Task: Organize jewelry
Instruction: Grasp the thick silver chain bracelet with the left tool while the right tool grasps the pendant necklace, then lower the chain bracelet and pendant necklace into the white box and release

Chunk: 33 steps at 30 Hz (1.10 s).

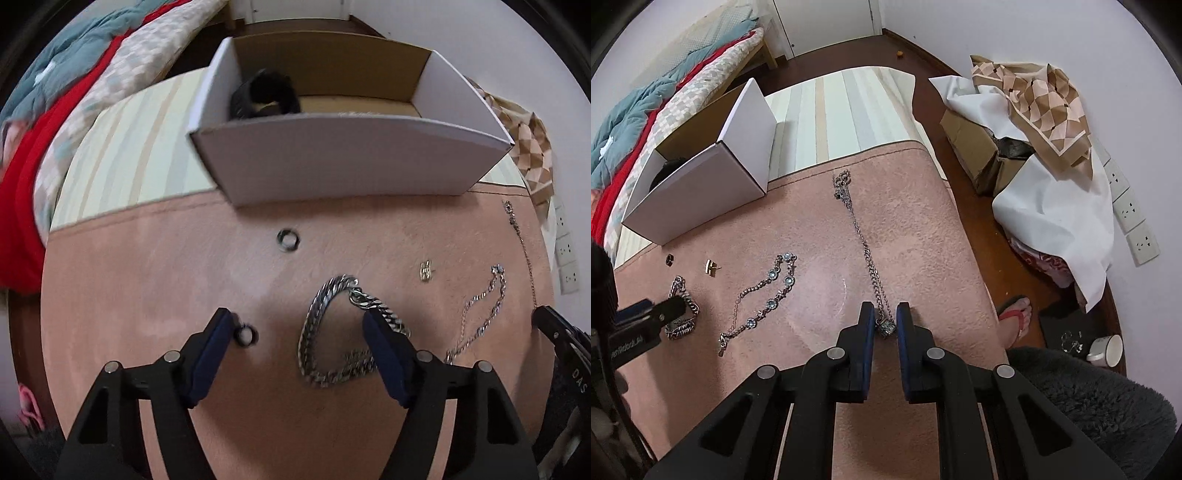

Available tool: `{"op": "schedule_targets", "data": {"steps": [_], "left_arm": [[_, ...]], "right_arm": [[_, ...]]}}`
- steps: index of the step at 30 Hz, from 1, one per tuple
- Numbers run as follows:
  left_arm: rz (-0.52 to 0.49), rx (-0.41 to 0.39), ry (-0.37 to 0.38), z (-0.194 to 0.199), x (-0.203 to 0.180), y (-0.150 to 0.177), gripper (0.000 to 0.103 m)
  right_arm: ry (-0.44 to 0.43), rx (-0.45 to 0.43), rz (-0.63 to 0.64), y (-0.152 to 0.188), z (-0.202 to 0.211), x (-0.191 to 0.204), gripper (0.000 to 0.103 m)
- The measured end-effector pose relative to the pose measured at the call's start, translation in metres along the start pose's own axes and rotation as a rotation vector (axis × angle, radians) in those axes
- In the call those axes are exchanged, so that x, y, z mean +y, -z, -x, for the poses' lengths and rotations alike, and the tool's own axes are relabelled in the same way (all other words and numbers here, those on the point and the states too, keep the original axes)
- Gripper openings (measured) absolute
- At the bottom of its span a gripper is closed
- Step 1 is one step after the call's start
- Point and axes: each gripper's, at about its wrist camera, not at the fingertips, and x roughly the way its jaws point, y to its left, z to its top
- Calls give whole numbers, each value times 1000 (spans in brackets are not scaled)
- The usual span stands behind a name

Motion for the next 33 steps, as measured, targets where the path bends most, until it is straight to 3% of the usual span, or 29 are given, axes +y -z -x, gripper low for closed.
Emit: {"op": "schedule_targets", "data": {"steps": [2, 3, 5, 6, 13, 21, 24, 33], "left_arm": [[-25, -11, 15, 0, -4, -4, 66], [-36, -19, 18, 0, -6, -5, 56], [-70, -36, 27, 3, -12, -6, 28], [-84, -35, 30, 3, -15, -8, 6], [-29, -15, 63, 11, 7, -1, 6], [52, -78, 84, 47, 42, 4, 5], [48, -109, 90, 64, 45, 0, 5], [20, -170, 124, 97, 42, -16, 5]], "right_arm": [[-5, 1, -2, 0, 0, 0, 12], [-8, 2, -3, 0, 0, 0, 12], [-12, 5, -3, 0, 0, 1, 12], [-16, 7, -3, 0, 0, 1, 12], [-33, -4, -8, -1, 6, 1, 12], [-105, -42, -17, -9, 30, 3, 12], [-171, -58, -35, -15, 45, 4, 12], [-258, -128, 0, -39, 101, 20, 12]]}}
